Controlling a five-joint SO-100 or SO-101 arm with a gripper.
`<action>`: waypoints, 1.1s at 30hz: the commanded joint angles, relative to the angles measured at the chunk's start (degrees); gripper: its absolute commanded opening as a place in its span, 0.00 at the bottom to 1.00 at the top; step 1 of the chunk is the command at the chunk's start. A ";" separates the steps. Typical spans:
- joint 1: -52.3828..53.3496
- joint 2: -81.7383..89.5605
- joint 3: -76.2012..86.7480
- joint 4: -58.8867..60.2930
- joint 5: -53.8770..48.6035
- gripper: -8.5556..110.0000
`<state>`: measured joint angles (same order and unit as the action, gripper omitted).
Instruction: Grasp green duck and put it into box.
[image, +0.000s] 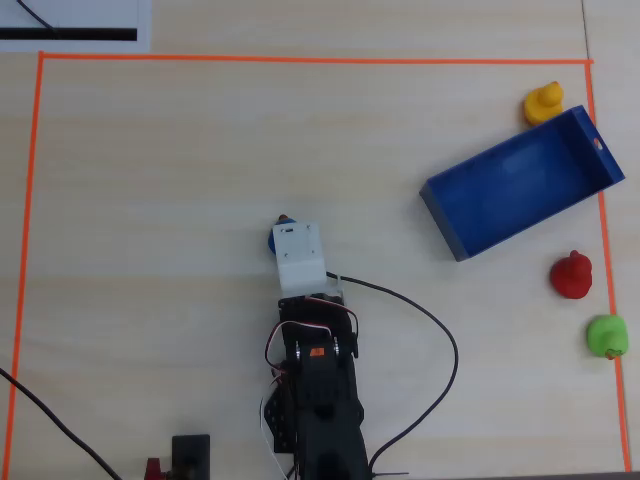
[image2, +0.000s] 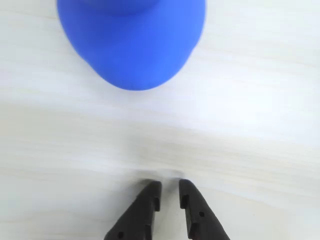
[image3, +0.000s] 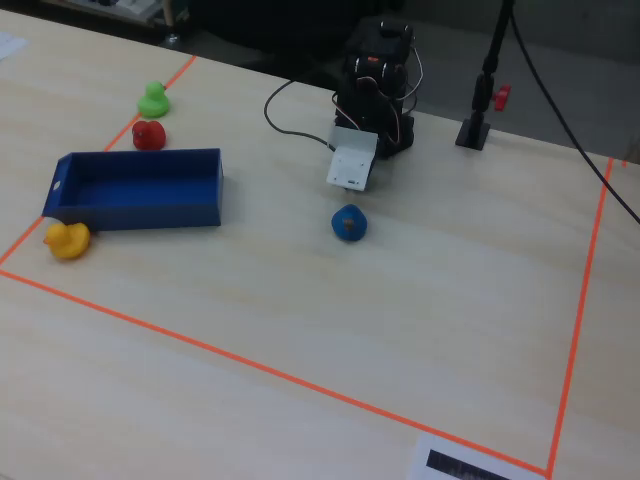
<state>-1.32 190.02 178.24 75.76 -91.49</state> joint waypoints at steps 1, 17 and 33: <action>1.05 -0.35 -0.70 -0.97 0.79 0.07; 25.66 -66.36 -90.70 -11.78 4.31 0.18; 82.79 -99.32 -117.77 -7.56 -4.48 0.35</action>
<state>71.28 90.79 59.94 69.52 -95.45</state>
